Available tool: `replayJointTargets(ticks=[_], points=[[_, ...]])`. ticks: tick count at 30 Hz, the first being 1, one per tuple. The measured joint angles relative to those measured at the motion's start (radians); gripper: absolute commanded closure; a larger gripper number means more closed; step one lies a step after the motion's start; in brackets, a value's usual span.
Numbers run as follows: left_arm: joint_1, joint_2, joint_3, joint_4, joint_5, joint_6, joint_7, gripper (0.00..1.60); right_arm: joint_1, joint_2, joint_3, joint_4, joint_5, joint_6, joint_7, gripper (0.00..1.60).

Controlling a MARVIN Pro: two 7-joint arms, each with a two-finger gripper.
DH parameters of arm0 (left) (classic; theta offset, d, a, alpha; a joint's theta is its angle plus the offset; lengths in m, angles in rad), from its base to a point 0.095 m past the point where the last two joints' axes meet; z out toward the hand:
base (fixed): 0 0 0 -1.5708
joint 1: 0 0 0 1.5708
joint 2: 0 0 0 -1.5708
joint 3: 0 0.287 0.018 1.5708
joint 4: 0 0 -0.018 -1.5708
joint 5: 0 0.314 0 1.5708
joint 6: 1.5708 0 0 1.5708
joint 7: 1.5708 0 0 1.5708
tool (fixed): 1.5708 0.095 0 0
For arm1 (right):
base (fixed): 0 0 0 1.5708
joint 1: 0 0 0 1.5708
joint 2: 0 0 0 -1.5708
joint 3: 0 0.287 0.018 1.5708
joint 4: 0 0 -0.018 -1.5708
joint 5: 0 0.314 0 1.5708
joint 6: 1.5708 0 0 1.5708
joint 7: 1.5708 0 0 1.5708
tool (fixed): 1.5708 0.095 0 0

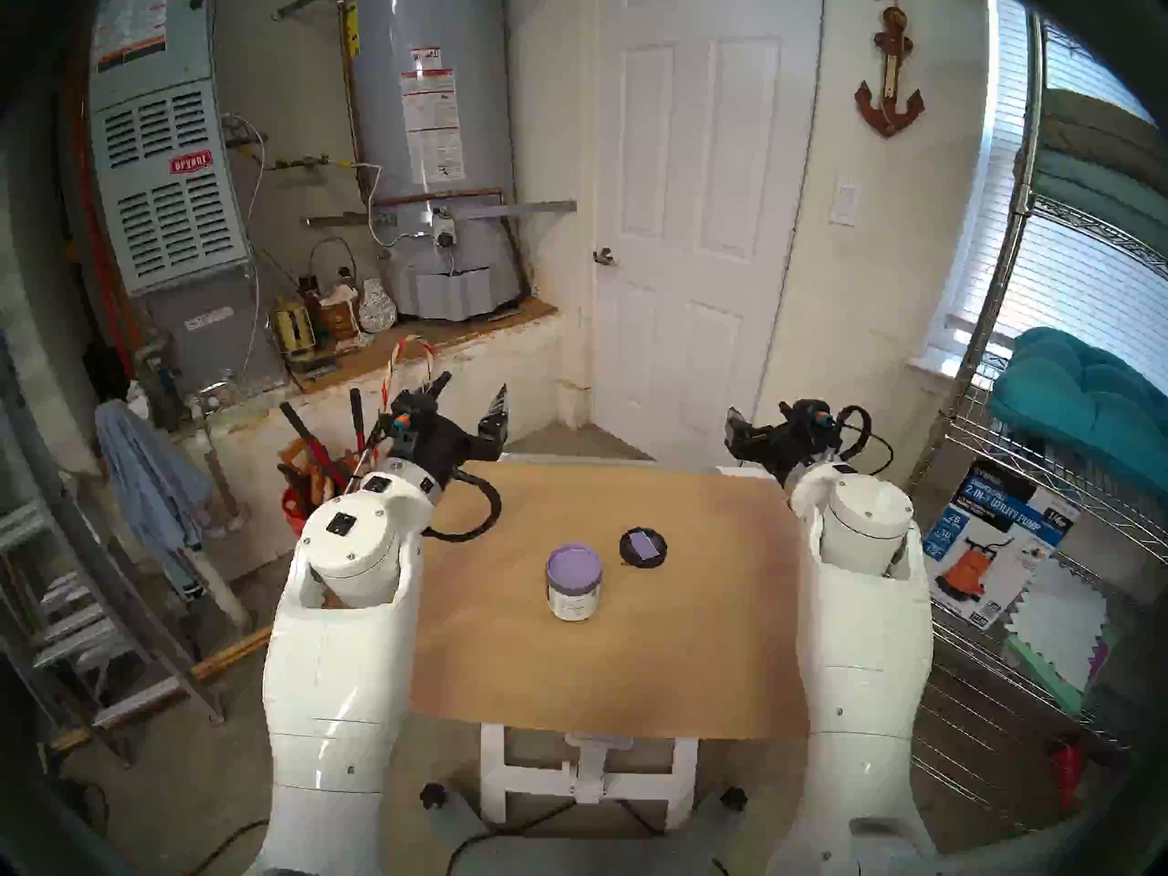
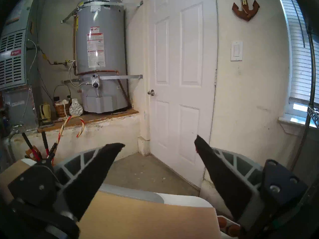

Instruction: Open paint jar

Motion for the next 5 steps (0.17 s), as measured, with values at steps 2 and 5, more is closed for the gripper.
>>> replayJointTargets(ticks=[2,5], points=[[0.0,0.0,-0.001,0.0,0.0,-0.001,0.0,0.0,0.0,0.0,0.0,0.0,0.0,-0.001,0.0,0.0],[0.0,0.0,-0.001,0.0,-0.001,-0.001,0.0,0.0,0.0,0.0,0.0,0.0,0.001,-0.001,0.0,0.0]])
